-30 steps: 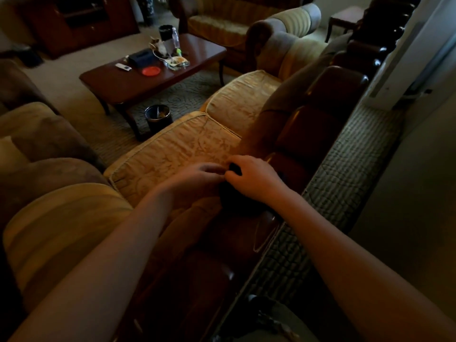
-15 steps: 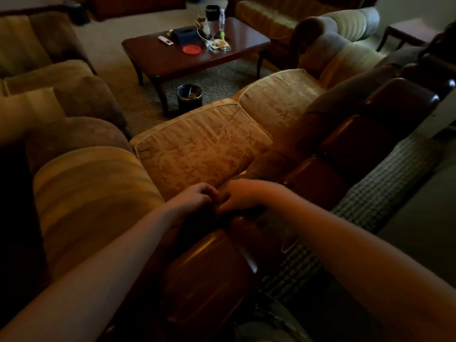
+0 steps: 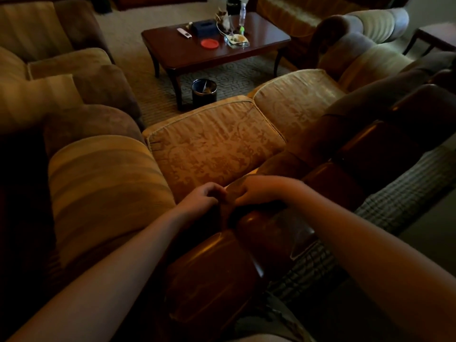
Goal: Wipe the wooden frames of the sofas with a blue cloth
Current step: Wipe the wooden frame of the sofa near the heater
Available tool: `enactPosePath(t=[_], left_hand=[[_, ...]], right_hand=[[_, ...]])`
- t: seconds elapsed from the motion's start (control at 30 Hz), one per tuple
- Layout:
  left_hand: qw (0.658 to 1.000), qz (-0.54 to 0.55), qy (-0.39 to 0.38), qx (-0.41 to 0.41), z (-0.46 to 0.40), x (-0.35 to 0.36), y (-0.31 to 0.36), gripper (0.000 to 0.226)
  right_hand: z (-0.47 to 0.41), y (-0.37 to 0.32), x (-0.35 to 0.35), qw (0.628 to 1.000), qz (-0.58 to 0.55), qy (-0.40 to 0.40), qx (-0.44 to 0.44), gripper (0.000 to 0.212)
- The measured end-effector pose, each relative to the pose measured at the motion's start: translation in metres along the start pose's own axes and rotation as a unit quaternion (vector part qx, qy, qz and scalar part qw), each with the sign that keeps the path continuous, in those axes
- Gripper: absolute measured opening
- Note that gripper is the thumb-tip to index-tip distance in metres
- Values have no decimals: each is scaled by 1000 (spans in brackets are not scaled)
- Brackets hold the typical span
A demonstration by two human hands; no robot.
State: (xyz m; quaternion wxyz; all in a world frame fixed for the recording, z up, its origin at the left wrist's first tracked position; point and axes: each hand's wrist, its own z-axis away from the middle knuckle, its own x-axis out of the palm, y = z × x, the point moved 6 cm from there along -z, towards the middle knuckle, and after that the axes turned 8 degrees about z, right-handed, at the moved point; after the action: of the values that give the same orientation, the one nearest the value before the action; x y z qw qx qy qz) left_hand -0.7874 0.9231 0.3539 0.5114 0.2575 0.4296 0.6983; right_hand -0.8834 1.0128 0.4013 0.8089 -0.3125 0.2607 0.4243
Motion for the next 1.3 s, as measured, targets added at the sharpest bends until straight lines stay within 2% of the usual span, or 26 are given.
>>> enactPosePath(t=[0.07,0.13,0.2,0.33,0.4,0.47,0.53,0.6,0.67,0.77,0.83,0.9,0.93,1.03,1.1,1.17,1.23,1.3], left_hand=[[1000,-6,9,10,2,3,1,34],[1000,-14,13,21,1,3,2,33],[999,-25,8,23,0,4,2,31],[998,-35,0,45,-1,2,3,23],[998,-35,-4,53,-1,2,2,21],[998,-32,-4,50,1,4,2,24],[999,-19,6,37,2,4,1,29],[999,-17,15,31,2,4,0,31],[999,-34,11,33,1,4,0,30],[998,-40,3,52,-1,1,1,26],[998,-41,0,51,-1,1,1,23],[998,-35,4,46,-1,1,-1,27],[998,-35,7,43,-1,2,-2,30],[999,-24,18,41,1,3,-3,38],[999,-23,16,41,0,2,-3,39],[999,-22,7,40,-2,0,-4,39],[999,-4,8,36,-3,-2,-6,38],[999,15,10,39,-2,-2,-6,37]], right_hand=[[-1,41,-11,992,68,13,106,44],[-3,54,-13,980,125,15,156,54],[0,28,-5,983,135,14,126,52],[19,-52,6,993,52,98,-46,20],[22,-53,4,993,21,104,-62,16],[15,-18,-1,996,8,86,1,23],[14,23,-8,988,83,70,111,38],[10,37,-11,978,121,68,154,43],[13,12,-5,983,118,68,125,38],[24,-54,6,987,82,134,-21,25],[28,-64,6,992,18,110,-53,21],[15,-36,3,997,-38,58,-19,22],[8,-15,1,999,-29,37,21,25],[-2,28,-3,989,67,14,128,44],[-5,21,0,983,119,7,140,53],[4,-11,3,986,132,39,90,44],[23,-50,7,985,120,122,-8,29],[47,-69,11,967,96,229,-58,28]])
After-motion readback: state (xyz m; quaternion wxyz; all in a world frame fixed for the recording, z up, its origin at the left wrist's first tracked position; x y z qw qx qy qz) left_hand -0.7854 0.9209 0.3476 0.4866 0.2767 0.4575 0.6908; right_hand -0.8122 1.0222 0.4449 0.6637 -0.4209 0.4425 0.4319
